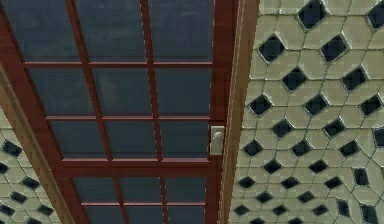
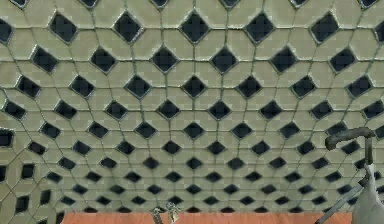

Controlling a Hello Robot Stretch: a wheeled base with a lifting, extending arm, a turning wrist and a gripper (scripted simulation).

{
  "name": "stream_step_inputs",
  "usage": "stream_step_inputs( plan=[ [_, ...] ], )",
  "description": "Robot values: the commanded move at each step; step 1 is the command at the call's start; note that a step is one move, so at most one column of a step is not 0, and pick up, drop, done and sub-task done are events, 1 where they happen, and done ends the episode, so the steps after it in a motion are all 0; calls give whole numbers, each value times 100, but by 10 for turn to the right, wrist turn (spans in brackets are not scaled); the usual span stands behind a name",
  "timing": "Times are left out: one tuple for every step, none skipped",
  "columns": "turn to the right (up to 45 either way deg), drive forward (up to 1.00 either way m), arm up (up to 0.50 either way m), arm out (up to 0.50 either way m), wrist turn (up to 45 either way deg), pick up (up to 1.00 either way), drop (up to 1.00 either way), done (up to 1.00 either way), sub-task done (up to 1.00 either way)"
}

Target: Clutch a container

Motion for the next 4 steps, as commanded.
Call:
stream_step_inputs(
  plan=[
    [0, 0, 12, 0, 0, 0, 0, 0, 0],
    [0, 0, 0, 44, 0, 0, 0, 0, 0],
    [0, 0, 0, 0, 450, 0, 0, 0, 0],
    [0, 0, 0, 0, 450, 0, 0, 0, 0]
  ],
)
